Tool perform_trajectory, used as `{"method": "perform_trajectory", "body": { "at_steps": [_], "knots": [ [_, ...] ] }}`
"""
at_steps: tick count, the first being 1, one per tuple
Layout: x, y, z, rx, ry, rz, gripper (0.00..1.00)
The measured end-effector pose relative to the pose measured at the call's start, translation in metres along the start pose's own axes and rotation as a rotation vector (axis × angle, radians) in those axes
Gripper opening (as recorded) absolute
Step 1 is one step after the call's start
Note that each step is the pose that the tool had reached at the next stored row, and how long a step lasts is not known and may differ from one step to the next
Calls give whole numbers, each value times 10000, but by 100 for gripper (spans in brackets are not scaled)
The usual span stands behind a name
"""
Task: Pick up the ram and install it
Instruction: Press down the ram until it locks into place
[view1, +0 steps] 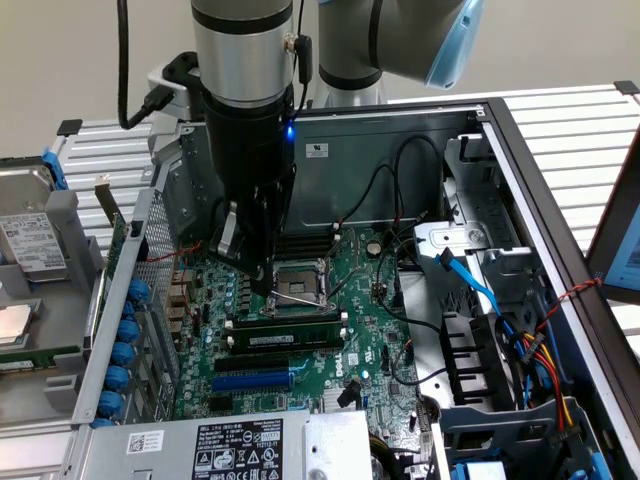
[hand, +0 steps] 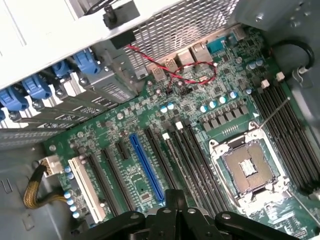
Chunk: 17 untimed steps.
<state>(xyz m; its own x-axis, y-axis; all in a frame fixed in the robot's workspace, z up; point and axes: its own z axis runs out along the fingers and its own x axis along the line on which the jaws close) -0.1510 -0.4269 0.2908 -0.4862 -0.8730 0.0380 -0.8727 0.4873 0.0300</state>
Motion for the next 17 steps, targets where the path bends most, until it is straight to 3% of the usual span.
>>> {"method": "perform_trajectory", "body": {
  "at_steps": [17],
  "knots": [
    [0,0,-5,-93,-75,2468,11]
  ]
}}
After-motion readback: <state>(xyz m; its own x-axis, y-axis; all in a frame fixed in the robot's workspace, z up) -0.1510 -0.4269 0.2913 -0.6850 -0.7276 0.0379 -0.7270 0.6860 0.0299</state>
